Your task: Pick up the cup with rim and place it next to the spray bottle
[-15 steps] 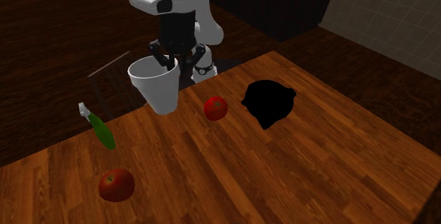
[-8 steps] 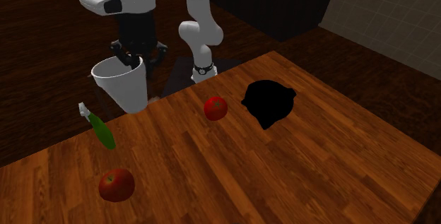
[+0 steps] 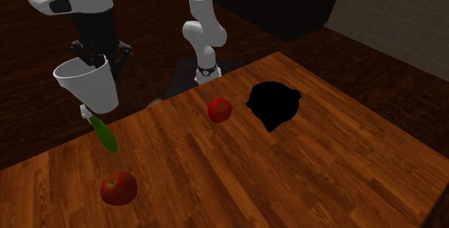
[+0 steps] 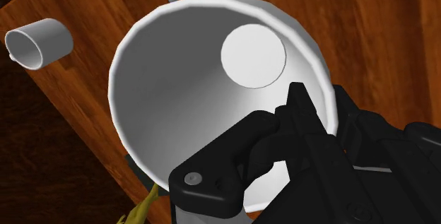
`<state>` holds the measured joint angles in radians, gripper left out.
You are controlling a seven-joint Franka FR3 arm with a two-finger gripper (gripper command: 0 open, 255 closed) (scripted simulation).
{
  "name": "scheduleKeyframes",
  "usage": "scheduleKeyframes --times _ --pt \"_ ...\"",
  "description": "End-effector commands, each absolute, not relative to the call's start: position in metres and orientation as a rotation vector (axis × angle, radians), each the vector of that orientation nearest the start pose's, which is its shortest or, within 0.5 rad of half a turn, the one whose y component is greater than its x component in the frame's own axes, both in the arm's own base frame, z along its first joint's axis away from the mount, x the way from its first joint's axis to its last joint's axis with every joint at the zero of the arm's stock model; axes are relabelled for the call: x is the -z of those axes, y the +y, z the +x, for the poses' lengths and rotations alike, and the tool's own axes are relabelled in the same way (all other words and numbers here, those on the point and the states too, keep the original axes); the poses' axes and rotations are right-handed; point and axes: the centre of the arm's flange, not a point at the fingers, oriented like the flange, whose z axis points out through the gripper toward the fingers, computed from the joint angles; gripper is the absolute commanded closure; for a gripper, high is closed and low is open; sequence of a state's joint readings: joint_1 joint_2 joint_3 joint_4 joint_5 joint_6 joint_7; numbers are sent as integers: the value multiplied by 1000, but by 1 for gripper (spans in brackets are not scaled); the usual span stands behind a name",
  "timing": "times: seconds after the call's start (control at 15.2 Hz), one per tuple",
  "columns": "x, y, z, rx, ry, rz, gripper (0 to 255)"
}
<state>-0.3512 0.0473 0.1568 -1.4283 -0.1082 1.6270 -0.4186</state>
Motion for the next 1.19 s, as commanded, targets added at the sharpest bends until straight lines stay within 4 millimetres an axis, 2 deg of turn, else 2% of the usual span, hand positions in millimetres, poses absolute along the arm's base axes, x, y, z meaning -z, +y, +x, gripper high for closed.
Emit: scheduleKeyframes --times 0.0,1.12 --pt "-665 -131 561 189 -365 -3258 255" --pt "-576 -131 561 189 -365 -3258 255"
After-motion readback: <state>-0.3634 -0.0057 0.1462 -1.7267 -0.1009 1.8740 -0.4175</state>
